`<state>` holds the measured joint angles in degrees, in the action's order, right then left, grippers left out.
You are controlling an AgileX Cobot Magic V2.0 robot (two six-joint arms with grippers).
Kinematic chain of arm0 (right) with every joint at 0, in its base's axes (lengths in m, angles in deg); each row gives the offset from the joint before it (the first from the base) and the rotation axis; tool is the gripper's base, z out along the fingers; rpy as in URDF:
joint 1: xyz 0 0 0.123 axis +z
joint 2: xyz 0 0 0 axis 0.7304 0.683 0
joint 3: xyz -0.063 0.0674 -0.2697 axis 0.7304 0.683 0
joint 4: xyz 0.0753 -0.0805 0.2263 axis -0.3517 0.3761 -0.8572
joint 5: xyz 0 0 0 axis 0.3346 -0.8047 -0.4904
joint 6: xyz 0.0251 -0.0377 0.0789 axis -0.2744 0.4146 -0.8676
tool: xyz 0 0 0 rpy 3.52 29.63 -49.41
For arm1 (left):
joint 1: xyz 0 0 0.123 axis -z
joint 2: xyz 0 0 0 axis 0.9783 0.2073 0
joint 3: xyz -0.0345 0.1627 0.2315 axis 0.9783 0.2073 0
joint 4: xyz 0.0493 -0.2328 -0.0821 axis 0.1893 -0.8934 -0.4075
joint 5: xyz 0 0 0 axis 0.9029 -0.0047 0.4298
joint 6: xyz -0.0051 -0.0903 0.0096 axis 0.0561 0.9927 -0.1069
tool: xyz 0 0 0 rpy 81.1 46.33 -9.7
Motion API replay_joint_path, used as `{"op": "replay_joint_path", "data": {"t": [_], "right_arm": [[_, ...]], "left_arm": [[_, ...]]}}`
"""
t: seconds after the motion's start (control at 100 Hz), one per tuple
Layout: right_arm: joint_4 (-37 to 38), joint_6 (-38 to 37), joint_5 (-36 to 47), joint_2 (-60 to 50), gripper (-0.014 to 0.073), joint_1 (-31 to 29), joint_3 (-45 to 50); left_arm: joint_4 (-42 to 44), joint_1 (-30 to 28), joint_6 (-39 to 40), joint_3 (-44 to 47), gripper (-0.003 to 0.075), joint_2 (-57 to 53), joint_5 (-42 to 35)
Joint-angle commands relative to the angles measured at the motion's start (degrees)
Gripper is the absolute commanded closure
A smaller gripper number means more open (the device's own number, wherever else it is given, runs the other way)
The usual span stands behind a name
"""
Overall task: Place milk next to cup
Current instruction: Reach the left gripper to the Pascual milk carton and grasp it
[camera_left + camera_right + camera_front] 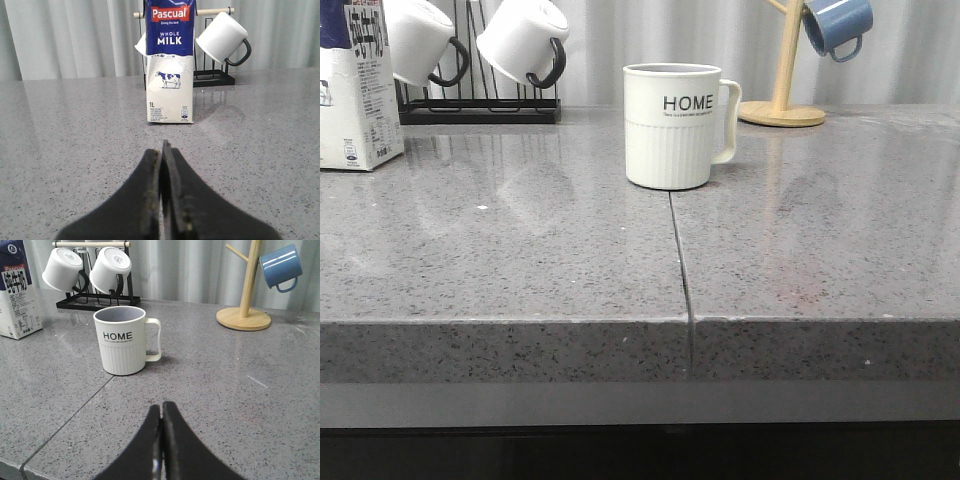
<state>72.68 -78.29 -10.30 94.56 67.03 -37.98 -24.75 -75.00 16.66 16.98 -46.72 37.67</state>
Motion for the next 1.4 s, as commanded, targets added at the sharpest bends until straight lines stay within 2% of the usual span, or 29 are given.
{"op": "replay_joint_path", "data": {"t": [0.0, 0.2, 0.37, 0.66, 0.71, 0.78, 0.83, 0.95, 1.02, 1.17, 1.28, 1.39], "right_arm": [[0.31, -0.01, 3.76, 0.27, 0.0661, -0.04, -1.44], [0.31, -0.01, 3.69, 0.27, 0.0661, -0.04, -1.44], [0.31, -0.01, 3.48, 0.27, 0.0661, -0.04, -1.44], [0.31, -0.01, 3.28, 0.27, 0.0661, -0.04, -1.44], [0.31, -0.01, 3.28, 0.27, 0.0661, -0.04, -1.44], [0.31, -0.01, 3.28, 0.27, 0.0661, -0.04, -1.44], [0.31, -0.01, 3.28, 0.27, 0.0661, -0.04, -1.44], [0.31, -0.01, 3.28, 0.27, 0.0661, -0.04, -1.44], [0.31, -0.01, 3.28, 0.27, 0.0661, -0.04, -1.44], [0.31, -0.01, 3.28, 0.27, 0.0661, -0.04, -1.44], [0.31, -0.01, 3.28, 0.27, 0.0661, -0.04, -1.44], [0.31, -0.01, 3.28, 0.27, 0.0661, -0.04, -1.44]], "left_arm": [[-0.45, -0.14, -0.05, -2.01, 0.0741, -1.27, -4.87], [-0.34, -0.14, -0.05, -11.43, 0.0741, 4.05, 2.31], [-0.34, -0.14, -0.05, -19.63, 0.0741, 13.82, 7.09], [0.11, -0.14, -0.05, -27.71, 0.0733, 30.64, 4.63], [0.11, -0.14, -0.05, -28.30, 0.0699, 32.98, 3.14], [0.11, -0.14, -0.05, -28.63, 0.0594, 36.07, 0.41], [0.11, -0.14, -0.05, -28.63, 0.0482, 37.97, -1.80], [0.11, -0.14, -0.05, -28.63, 0.0121, 41.96, -6.79], [0.11, -0.14, -0.05, -28.63, 0.0005, 44.25, -9.50], [-0.33, 0.49, -0.05, -28.71, 0.0069, 49.49, -17.41], [-0.43, 0.99, 0.21, -29.09, 0.0073, 53.48, -22.43], [-0.56, 1.80, 0.31, -31.06, 0.0073, 57.51, -23.28]]}}
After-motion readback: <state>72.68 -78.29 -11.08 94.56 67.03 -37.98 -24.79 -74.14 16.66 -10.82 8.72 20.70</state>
